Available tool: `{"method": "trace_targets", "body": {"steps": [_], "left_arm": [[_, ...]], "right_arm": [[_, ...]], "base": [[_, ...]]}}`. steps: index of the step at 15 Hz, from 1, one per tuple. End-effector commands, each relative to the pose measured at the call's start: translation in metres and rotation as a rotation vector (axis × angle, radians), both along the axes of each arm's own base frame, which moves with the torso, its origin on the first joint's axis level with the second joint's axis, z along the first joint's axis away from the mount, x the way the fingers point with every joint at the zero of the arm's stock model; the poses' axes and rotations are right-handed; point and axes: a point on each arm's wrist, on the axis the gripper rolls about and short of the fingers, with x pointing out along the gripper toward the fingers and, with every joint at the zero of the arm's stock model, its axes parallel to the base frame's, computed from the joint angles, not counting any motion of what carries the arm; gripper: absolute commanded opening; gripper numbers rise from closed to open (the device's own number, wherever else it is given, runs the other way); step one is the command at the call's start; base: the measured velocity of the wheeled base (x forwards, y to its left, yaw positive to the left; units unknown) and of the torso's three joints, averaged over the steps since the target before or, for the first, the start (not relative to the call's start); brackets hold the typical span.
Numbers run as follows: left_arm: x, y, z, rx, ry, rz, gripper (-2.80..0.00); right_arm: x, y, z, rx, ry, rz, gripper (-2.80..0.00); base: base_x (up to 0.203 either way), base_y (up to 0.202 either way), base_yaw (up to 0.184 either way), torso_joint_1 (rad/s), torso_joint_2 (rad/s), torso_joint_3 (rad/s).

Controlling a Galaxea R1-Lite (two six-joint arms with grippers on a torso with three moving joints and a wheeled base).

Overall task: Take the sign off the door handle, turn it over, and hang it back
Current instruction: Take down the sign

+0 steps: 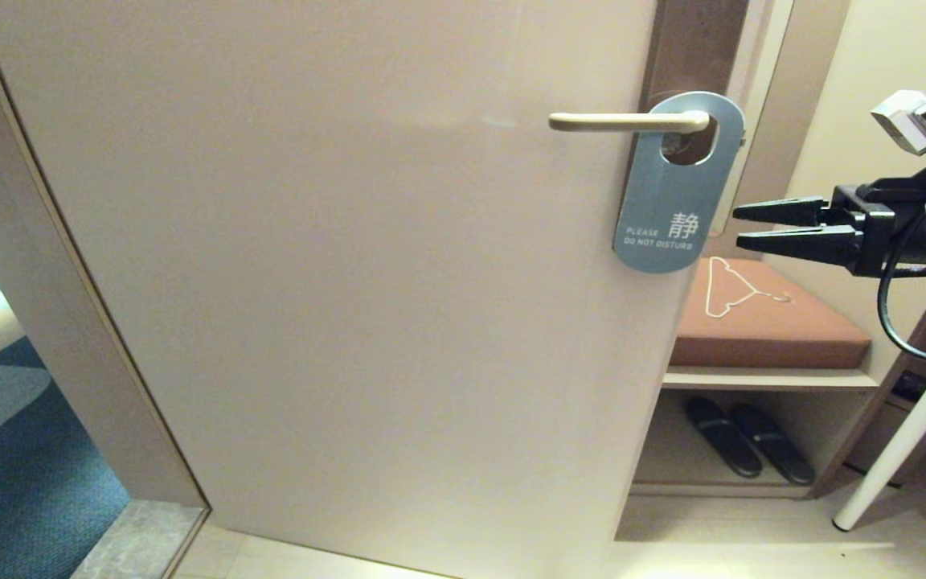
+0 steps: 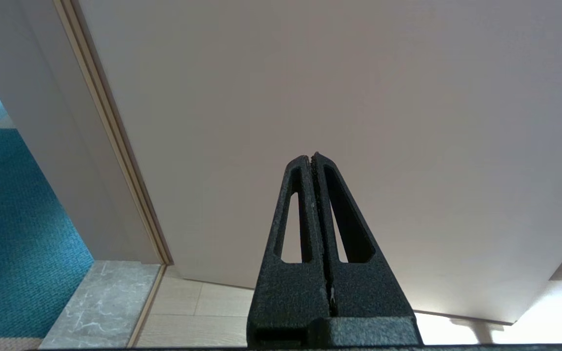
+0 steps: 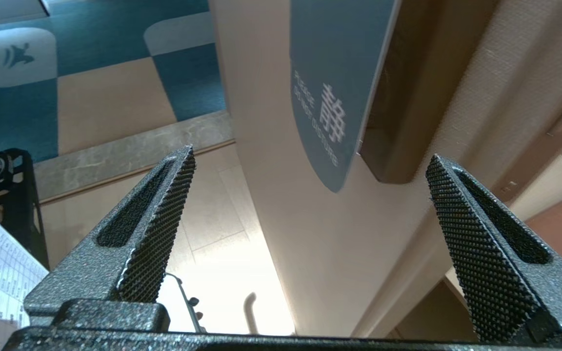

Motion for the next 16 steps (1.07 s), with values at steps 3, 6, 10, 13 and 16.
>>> {"method": "trace_targets", "body": {"steps": [3,6,10,13,16], "left_arm": [[0.0,0.0,0.0,0.0,0.001,0.0,-2.8],[0.0,0.0,0.0,0.0,0.001,0.0,-2.8],[0.0,0.0,0.0,0.0,0.001,0.0,-2.8],[0.0,0.0,0.0,0.0,0.001,0.0,-2.8],[0.0,0.0,0.0,0.0,0.001,0.0,-2.8]], "right_arm": [[0.0,0.016,0.001,0.002,-0.006,0.056,0.0],[0.001,0.023,-0.002,0.003,0.006,0.08,0.0],[0.006,0.025,-0.008,0.005,0.024,0.087,0.0],[0.009,0.028,-0.011,0.007,0.035,0.098,0.0],[0.015,0.032,-0.017,0.012,0.049,0.119,0.0]], "base": [[0.0,0.0,0.0,0.0,0.0,0.0],[0.0,0.0,0.0,0.0,0.0,0.0],[0.0,0.0,0.0,0.0,0.0,0.0],[0.0,0.0,0.0,0.0,0.0,0.0],[0.0,0.0,0.0,0.0,0.0,0.0]]}}
